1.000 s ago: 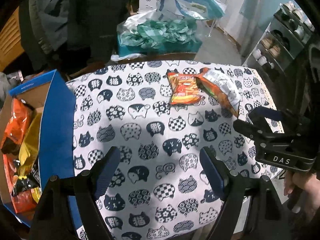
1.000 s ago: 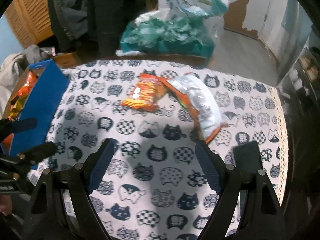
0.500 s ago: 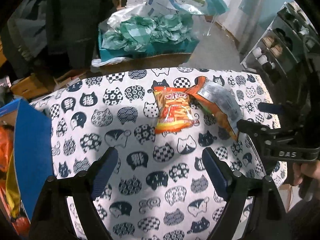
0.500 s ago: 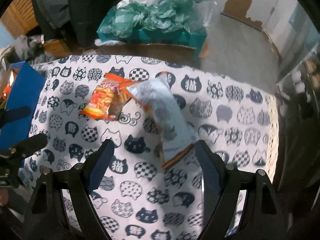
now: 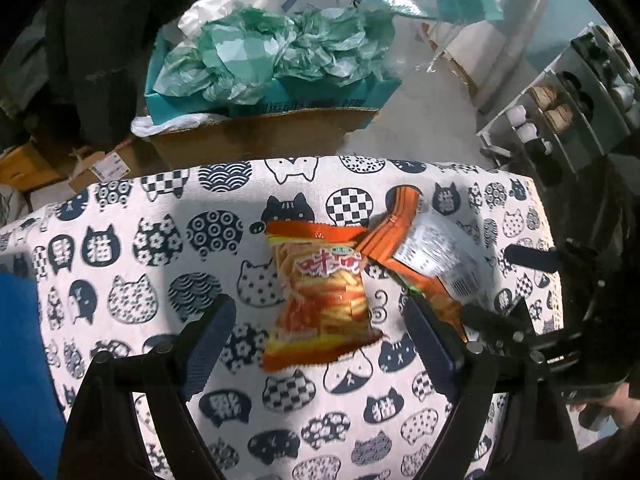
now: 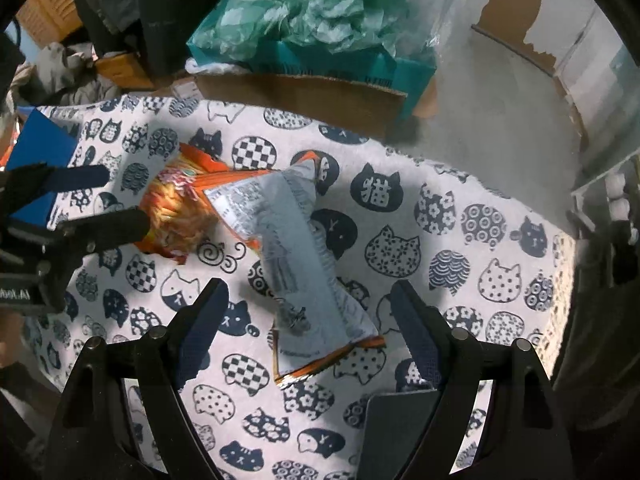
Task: Organize snacks
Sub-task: 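Grasp the red-orange stick-snack bag with the left tool while the right tool grasps the white-orange bag, then lift both bags and carry them over the box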
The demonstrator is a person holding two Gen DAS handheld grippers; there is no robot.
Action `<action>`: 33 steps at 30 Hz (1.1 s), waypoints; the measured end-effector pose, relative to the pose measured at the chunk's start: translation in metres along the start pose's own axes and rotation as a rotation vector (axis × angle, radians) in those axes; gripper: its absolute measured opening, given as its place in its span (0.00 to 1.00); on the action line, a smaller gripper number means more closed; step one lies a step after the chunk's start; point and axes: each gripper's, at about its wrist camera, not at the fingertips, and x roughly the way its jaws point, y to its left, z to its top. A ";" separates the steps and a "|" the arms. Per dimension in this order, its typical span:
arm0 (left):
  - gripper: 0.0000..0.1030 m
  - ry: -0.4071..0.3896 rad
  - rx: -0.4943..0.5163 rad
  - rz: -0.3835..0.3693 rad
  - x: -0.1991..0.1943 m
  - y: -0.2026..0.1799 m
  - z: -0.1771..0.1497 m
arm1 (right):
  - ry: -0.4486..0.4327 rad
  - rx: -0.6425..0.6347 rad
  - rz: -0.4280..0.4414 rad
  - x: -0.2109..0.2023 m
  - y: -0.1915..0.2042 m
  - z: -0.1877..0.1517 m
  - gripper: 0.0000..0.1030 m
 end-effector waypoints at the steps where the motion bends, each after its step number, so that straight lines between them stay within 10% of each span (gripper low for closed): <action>1: 0.85 0.006 0.002 0.006 0.006 -0.001 0.001 | 0.009 -0.003 -0.002 0.005 -0.001 0.001 0.80; 10: 0.84 0.046 -0.072 -0.014 0.037 0.005 -0.002 | 0.029 -0.011 -0.025 0.027 -0.003 0.014 0.80; 14: 0.53 0.050 -0.012 0.039 0.040 0.001 -0.002 | 0.062 -0.037 -0.034 0.045 0.000 0.014 0.80; 19: 0.43 0.037 -0.001 0.011 0.036 0.006 -0.007 | 0.061 -0.042 -0.051 0.052 -0.001 0.013 0.79; 24: 0.41 0.026 0.034 0.047 0.027 0.012 -0.015 | 0.062 -0.010 -0.030 0.054 -0.005 0.014 0.40; 33: 0.40 -0.010 0.024 0.088 -0.006 0.037 -0.030 | 0.011 0.015 -0.027 0.029 0.011 0.008 0.35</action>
